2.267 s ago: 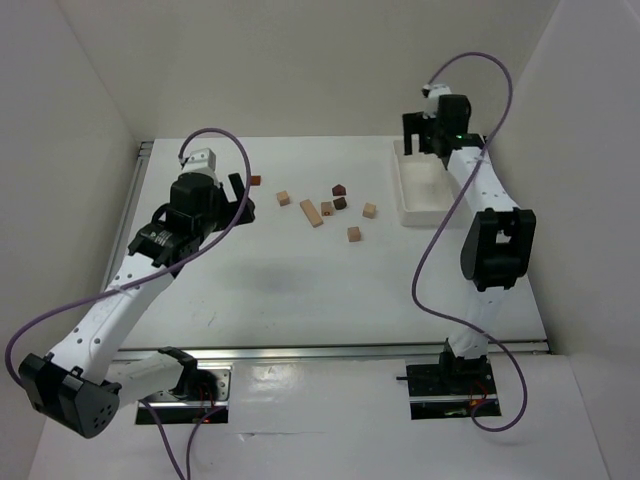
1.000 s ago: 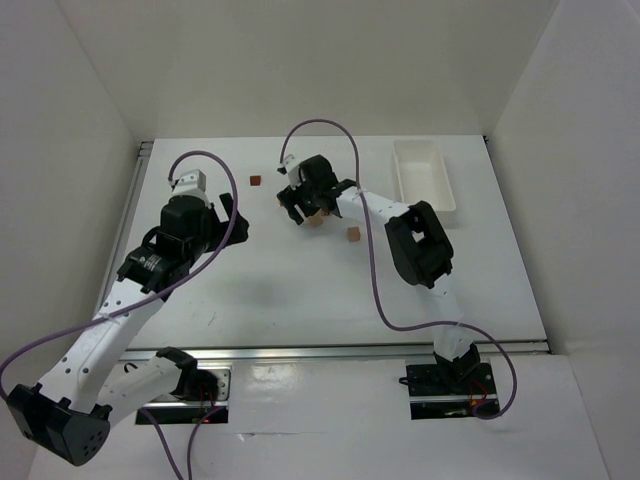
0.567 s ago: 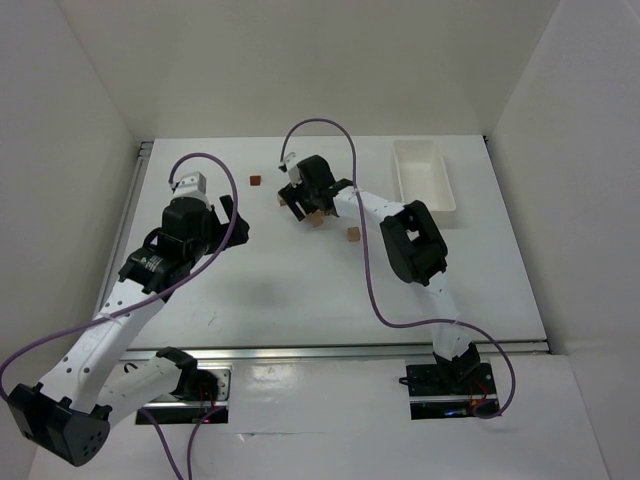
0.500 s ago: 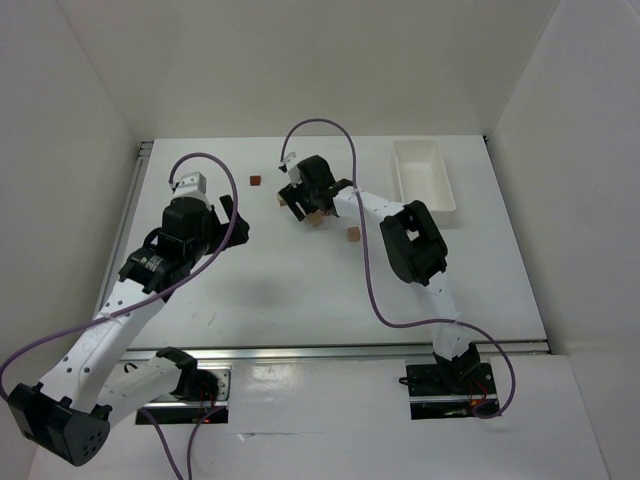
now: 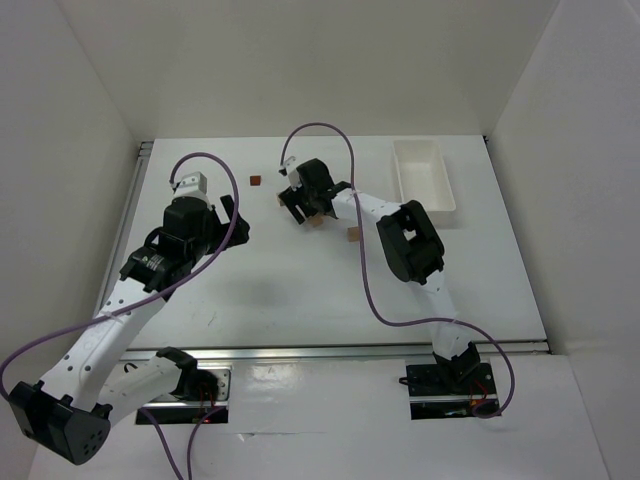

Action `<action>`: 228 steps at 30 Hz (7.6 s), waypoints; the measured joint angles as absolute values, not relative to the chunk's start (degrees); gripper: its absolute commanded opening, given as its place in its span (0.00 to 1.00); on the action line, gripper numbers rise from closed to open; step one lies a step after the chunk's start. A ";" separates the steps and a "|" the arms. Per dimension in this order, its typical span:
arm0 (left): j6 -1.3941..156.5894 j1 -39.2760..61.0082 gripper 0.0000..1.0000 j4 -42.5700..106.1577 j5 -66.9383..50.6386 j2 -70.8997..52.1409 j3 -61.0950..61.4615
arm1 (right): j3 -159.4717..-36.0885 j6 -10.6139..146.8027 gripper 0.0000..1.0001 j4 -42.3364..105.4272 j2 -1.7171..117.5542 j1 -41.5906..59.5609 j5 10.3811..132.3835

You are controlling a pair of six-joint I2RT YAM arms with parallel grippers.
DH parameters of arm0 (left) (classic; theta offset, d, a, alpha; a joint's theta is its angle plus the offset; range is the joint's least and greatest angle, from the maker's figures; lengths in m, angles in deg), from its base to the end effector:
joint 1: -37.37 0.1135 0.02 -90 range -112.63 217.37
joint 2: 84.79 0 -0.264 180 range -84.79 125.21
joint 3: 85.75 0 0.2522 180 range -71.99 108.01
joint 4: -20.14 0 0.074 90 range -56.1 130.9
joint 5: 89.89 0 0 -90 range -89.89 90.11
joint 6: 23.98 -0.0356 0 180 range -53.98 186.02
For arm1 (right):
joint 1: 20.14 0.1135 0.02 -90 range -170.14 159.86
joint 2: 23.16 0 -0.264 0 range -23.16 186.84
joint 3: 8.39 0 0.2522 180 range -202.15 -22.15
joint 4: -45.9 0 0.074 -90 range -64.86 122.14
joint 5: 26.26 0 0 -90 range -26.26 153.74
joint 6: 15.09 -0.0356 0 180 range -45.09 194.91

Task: Build the wood block tower

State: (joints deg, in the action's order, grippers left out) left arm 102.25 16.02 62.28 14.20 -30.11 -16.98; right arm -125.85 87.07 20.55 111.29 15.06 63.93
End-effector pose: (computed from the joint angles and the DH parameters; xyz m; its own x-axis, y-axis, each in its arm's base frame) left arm 0.1967 -0.0676 0.3393 -0.4437 -0.4420 -0.7796 -0.1354 0.8930 -0.4293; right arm 0.4306 0.3039 0.1544 -0.4162 -0.5514 -0.7230 -0.6814 0.7156 -0.1535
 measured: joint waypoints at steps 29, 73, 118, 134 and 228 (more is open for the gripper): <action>103.78 16.02 1.00 63.07 14.48 -29.98 -17.29 | -118.20 101.37 0.01 15.19 100.80 17.81 81.37; 106.70 16.02 1.00 66.69 14.39 -32.65 -19.23 | -108.32 120.16 0.74 14.32 98.50 24.22 90.18; 31.78 23.52 0.86 69.47 -21.76 44.38 38.23 | -109.41 113.19 0.81 4.68 83.71 -5.25 99.97; 28.24 23.37 0.84 68.86 -21.60 50.65 44.37 | -109.91 111.95 0.81 1.77 84.25 -5.27 98.42; 13.92 14.45 0.11 67.46 -28.90 23.79 3.26 | -88.10 98.77 0.81 18.43 67.42 -5.42 89.78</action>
State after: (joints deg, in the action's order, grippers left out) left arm 13.92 14.45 67.46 -28.90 23.79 3.26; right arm -88.10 98.77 18.43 67.42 -5.42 89.78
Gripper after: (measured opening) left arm 0.429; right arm 0.812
